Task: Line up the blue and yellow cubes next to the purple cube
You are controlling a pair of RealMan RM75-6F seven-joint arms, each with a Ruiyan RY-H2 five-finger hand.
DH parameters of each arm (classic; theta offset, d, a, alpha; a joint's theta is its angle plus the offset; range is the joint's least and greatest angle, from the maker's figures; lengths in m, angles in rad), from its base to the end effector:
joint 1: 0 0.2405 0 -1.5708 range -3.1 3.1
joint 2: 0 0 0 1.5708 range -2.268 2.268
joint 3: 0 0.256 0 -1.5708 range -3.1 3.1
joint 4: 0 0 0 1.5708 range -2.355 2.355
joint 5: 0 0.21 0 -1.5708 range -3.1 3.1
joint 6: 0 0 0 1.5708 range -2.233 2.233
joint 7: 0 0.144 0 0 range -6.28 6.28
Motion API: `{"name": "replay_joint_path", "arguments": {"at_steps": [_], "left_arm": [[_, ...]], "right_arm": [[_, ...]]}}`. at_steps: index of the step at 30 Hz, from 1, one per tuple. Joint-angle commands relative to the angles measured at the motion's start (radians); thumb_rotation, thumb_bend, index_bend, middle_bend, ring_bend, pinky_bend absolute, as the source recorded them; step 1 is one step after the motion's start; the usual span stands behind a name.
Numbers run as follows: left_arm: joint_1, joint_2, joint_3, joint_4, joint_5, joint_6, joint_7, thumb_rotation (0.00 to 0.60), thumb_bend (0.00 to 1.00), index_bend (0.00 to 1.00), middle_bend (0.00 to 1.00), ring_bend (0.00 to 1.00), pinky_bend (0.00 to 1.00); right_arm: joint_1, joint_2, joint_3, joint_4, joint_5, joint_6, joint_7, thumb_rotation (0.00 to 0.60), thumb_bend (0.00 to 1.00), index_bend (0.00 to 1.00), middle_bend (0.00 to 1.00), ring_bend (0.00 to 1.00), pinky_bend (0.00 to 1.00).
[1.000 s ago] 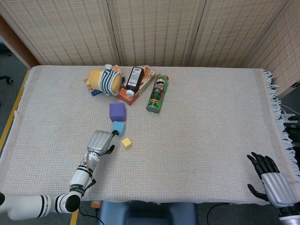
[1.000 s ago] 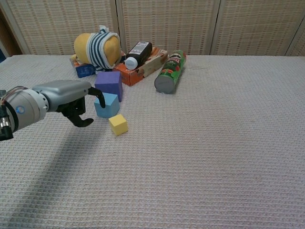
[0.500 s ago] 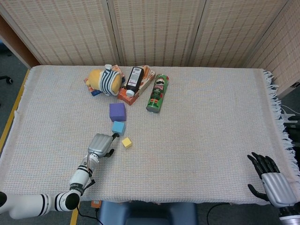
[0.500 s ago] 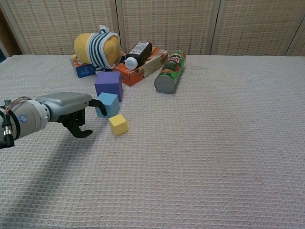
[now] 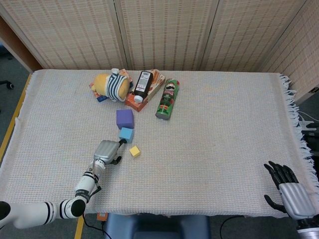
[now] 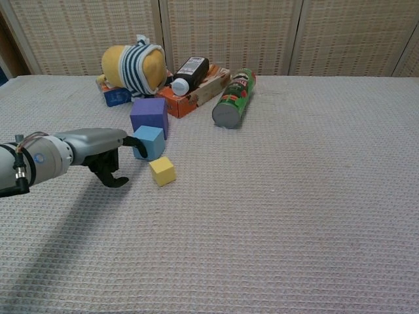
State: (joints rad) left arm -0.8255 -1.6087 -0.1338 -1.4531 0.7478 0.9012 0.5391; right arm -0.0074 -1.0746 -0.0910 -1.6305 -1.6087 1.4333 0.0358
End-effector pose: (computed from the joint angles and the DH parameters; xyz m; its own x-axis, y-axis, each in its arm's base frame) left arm -0.1619 0.3442 -0.0482 0.4779 0.4291 0.7665 0.8782 -0.2513 -0.4070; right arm -0.3240 -0.1187 0.1413 0.3812 -0.2301 0.8954 -0.9216 -0.0174 0.3879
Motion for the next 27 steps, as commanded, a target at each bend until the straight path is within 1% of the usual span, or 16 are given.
{"name": "replay_joint_path", "arguments": {"at_steps": [1,13,27], "left_arm": [[-0.003,-0.002,0.001,0.007,0.003,-0.004,-0.005,0.6,0.42,0.21,1.0,1.0,1.0],[-0.014,-0.018,-0.002,0.037,0.001,-0.02,-0.026,0.6,0.42,0.15,1.0,1.0,1.0],[-0.025,-0.024,-0.001,0.044,-0.016,-0.021,-0.023,0.6,0.42,0.15,1.0,1.0,1.0]], "right_arm": [[0.0,0.0,0.0,-0.001,0.0,0.0,-0.002,0.6,0.04,0.0,0.0,0.0,0.0],[-0.001,-0.001,0.001,0.0,0.001,0.001,-0.002,0.6,0.04,0.0,0.0,0.0,0.0],[-0.002,0.0,0.001,-0.002,-0.001,0.003,-0.003,0.6,0.04,0.0,0.0,0.0,0.0]]}}
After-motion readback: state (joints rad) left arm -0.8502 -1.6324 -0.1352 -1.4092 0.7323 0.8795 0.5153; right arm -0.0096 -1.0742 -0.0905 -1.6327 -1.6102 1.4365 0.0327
